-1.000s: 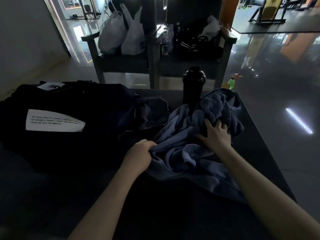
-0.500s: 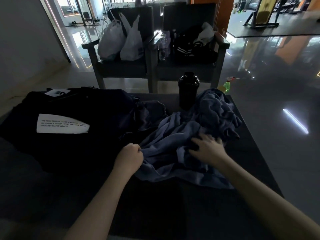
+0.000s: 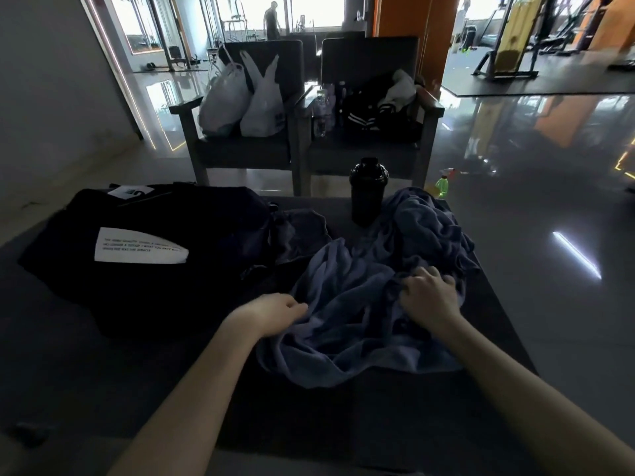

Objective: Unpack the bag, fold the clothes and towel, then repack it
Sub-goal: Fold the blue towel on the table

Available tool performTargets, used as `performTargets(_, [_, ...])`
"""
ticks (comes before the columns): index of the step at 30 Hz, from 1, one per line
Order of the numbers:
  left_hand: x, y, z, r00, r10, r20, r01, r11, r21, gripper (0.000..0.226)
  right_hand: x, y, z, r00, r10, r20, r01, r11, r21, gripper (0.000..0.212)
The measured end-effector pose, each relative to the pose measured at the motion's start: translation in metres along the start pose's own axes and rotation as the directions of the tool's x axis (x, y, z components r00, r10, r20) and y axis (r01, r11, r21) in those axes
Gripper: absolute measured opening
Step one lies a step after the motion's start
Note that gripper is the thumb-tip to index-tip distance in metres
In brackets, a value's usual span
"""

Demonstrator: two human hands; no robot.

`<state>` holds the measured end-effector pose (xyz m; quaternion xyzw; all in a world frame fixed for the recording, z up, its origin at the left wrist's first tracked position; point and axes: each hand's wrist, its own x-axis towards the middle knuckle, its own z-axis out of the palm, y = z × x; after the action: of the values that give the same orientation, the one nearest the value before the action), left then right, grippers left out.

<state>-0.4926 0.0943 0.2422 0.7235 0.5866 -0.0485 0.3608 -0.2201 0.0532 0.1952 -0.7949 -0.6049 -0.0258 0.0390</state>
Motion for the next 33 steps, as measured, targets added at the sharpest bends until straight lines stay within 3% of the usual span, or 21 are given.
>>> performTargets(2, [0.022, 0.007, -0.002, 0.978, 0.014, -0.209, -0.006, 0.999, 0.039, 0.035, 0.002, -0.021, 0.000, 0.998, 0.058, 0.012, -0.059, 0.983, 0.175, 0.044])
performTargets(4, [0.047, 0.013, 0.002, 0.903, 0.046, -0.427, -0.005, 0.995, 0.096, 0.032, 0.011, -0.038, 0.004, 0.984, 0.116, 0.139, -0.150, 0.951, 0.271, 0.052])
performTargets(6, [0.075, 0.018, 0.008, 0.867, 0.067, -0.494, -0.030, 0.996, 0.084, 0.032, 0.022, -0.050, 0.013, 0.969, 0.157, 0.188, -0.207, 0.936, 0.286, 0.051])
performTargets(13, [0.118, 0.028, 0.009, 0.945, 0.069, -0.319, 0.066, 0.917, 0.394, 0.061, 0.045, -0.051, 0.027, 0.970, 0.200, 0.138, -0.232, 0.930, 0.285, 0.026])
performTargets(18, [0.086, 0.025, 0.008, 0.980, -0.082, -0.181, 0.137, 0.938, 0.317, 0.060, 0.025, -0.046, 0.017, 0.993, 0.113, 0.029, -0.115, 0.986, 0.121, 0.020])
performTargets(21, [0.063, 0.018, 0.001, 0.972, -0.235, -0.027, 0.235, 0.948, 0.215, 0.053, 0.010, -0.036, 0.006, 0.993, 0.092, 0.069, -0.097, 0.993, 0.068, 0.011])
performTargets(23, [0.055, 0.016, -0.001, 0.965, -0.242, -0.096, 0.259, 0.929, 0.262, 0.042, 0.003, -0.026, -0.002, 0.986, 0.113, 0.119, -0.124, 0.988, 0.096, 0.007])
performTargets(25, [0.060, 0.016, 0.005, 0.945, -0.114, -0.306, 0.201, 0.941, 0.271, 0.036, 0.000, -0.022, -0.005, 0.975, 0.148, 0.163, -0.173, 0.973, 0.153, 0.023])
performTargets(27, [0.071, 0.021, 0.016, 0.917, -0.009, -0.399, 0.081, 0.983, 0.163, 0.038, 0.006, -0.022, -0.003, 0.968, 0.173, 0.181, -0.207, 0.960, 0.190, 0.039])
performTargets(30, [0.085, 0.027, 0.032, 0.944, -0.003, -0.330, 0.015, 0.999, 0.034, 0.019, 0.011, -0.030, 0.009, 0.978, 0.135, 0.159, -0.175, 0.946, 0.273, 0.027])
performTargets(33, [0.089, 0.027, 0.028, 0.946, -0.005, -0.325, -0.011, 0.999, -0.048, 0.003, 0.011, -0.028, 0.015, 0.993, 0.117, 0.014, -0.112, 0.899, 0.424, 0.017])
